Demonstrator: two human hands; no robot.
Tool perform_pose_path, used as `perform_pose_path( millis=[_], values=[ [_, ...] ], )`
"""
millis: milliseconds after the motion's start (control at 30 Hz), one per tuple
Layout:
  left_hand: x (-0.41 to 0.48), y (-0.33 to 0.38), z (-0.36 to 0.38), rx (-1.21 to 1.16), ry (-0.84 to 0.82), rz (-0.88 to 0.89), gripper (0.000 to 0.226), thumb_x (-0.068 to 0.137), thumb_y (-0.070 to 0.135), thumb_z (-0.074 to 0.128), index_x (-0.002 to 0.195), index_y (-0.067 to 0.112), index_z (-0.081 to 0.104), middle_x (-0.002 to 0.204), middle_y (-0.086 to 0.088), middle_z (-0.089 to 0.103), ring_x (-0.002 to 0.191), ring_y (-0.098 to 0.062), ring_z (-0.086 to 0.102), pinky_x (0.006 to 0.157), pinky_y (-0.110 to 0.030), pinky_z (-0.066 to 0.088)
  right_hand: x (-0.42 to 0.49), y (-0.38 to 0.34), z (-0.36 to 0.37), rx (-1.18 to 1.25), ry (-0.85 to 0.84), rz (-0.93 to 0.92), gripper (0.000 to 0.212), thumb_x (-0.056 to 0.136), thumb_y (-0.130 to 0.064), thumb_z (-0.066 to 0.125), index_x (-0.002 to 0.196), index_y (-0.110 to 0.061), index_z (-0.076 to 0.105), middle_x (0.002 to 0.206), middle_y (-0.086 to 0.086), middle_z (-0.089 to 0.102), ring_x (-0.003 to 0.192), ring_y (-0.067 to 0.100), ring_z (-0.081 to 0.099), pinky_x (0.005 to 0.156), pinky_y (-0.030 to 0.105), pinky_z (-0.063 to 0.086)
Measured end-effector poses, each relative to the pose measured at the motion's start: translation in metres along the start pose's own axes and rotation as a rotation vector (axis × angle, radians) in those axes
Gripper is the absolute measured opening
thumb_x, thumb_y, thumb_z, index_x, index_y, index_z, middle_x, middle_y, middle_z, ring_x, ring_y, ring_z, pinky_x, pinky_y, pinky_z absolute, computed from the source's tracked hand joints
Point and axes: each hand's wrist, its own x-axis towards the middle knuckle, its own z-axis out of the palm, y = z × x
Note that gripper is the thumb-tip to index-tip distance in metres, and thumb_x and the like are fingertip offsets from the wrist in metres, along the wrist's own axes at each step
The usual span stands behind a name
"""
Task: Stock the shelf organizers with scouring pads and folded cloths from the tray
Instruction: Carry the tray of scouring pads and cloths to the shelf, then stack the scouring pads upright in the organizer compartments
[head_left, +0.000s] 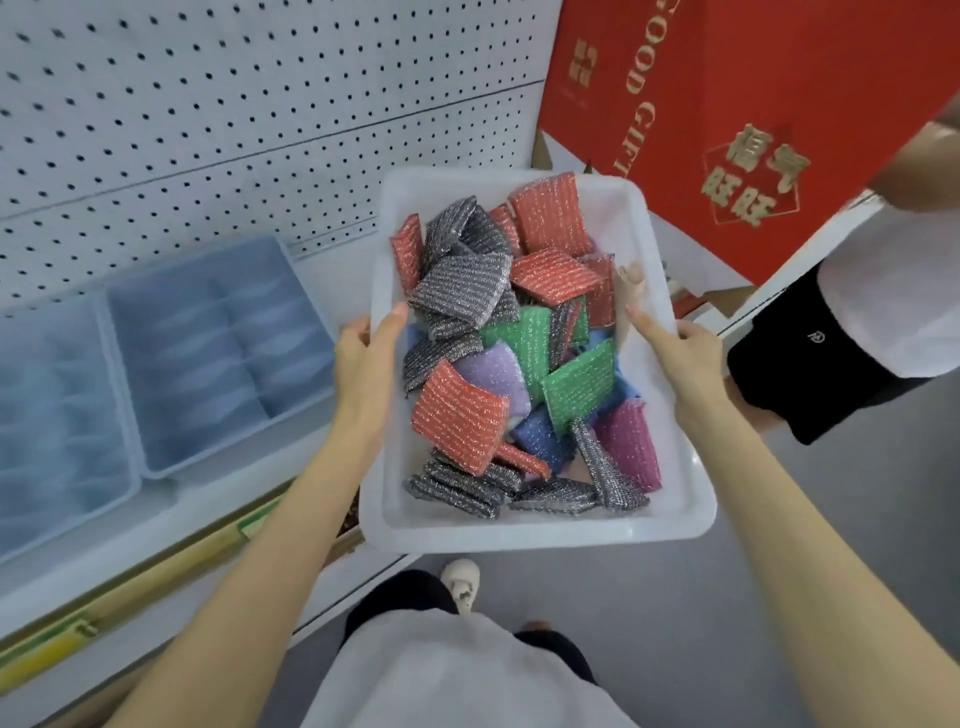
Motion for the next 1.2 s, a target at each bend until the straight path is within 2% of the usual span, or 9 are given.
perform_pose_path(
  millis=[100,233,300,400,567,667,800,1067,1200],
  values=[
    [0.022,0.010,0.016,0.001,0.065,-0.020,0.051,0.091,0.038,0.057,0.129,0.004,0.050,0.117,-0.001,0.054,0.101,-0.012,0.049,0.072,-0.017,0.035,0.036,-0.015,0.011,-0.020,-0.055,-0.006,0.039,0.075,-0.054,0.071,0.070,-0.019,0.054,0.059,-0.006,0.042,0.051,0.010,0.035,0.048,0.023,0.025],
    [0.047,0.016,0.032,0.019,0.149,-0.070,0.050,0.091,0.039,0.056,0.130,0.009,0.049,0.122,-0.002,0.053,0.104,-0.014,0.048,0.075,-0.024,0.036,0.084,-0.033,0.033,-0.055,-0.154,0.011,0.050,0.076,-0.053,0.070,0.090,-0.007,0.060,0.066,-0.002,0.046,0.055,0.012,0.040,0.050,0.025,0.028],
    [0.056,0.020,0.038,0.011,0.203,-0.110,0.054,0.090,0.041,0.056,0.135,0.012,0.047,0.131,-0.002,0.051,0.113,-0.016,0.049,0.088,-0.029,0.039,0.109,-0.044,0.046,-0.082,-0.209,-0.004,0.059,0.076,-0.056,0.069,0.102,-0.003,0.061,0.086,0.005,0.061,0.075,0.017,0.057,0.066,0.032,0.045],
    [0.063,0.024,0.049,-0.049,0.270,-0.182,0.061,0.087,0.049,0.057,0.137,0.015,0.047,0.138,-0.001,0.049,0.124,-0.020,0.048,0.107,-0.040,0.036,0.139,-0.066,0.065,-0.151,-0.301,-0.045,0.068,0.078,-0.055,0.067,0.118,-0.001,0.055,0.125,0.015,0.058,0.110,0.031,0.055,0.094,0.044,0.044],
    [0.076,0.030,0.070,-0.059,0.403,-0.161,0.048,0.091,0.044,0.055,0.129,0.015,0.045,0.116,0.008,0.042,0.106,-0.009,0.041,0.086,-0.027,0.029,0.181,-0.097,0.087,-0.125,-0.471,-0.053,0.037,0.083,-0.041,0.069,0.099,-0.011,0.056,0.097,0.000,0.052,0.101,0.020,0.052,0.085,0.039,0.046],
    [0.083,0.028,0.074,-0.072,0.460,-0.192,0.057,0.091,0.047,0.054,0.136,0.014,0.042,0.117,0.007,0.041,0.107,-0.010,0.040,0.087,-0.028,0.029,0.198,-0.110,0.101,-0.143,-0.555,-0.013,0.066,0.082,-0.043,0.070,0.129,-0.002,0.049,0.121,0.007,0.054,0.113,0.022,0.050,0.090,0.028,0.038],
    [0.092,0.028,0.079,-0.099,0.547,-0.226,0.053,0.092,0.041,0.055,0.134,0.010,0.044,0.112,0.007,0.041,0.101,-0.010,0.040,0.084,-0.027,0.029,0.214,-0.116,0.115,-0.164,-0.668,-0.032,0.068,0.082,-0.045,0.068,0.130,-0.001,0.048,0.132,0.011,0.051,0.099,0.014,0.040,0.092,0.028,0.035],
    [0.104,0.029,0.077,0.042,0.580,-0.233,0.056,0.092,0.043,0.055,0.136,0.010,0.044,0.124,0.004,0.043,0.109,-0.012,0.041,0.089,-0.028,0.031,0.231,-0.106,0.130,-0.172,-0.643,-0.084,0.067,0.084,-0.055,0.060,0.132,-0.009,0.047,0.111,0.001,0.048,0.104,0.017,0.044,0.091,0.031,0.035],
    [0.112,0.028,0.080,0.435,0.675,-0.091,0.057,0.091,0.041,0.058,0.135,0.007,0.045,0.138,-0.013,0.035,0.130,-0.023,0.032,0.104,-0.030,0.026,0.233,-0.095,0.139,-0.335,-0.508,-0.319,0.078,0.072,-0.071,0.057,0.133,-0.023,0.047,0.133,0.008,0.044,0.127,0.026,0.038,0.107,0.046,0.034]
  ],
)
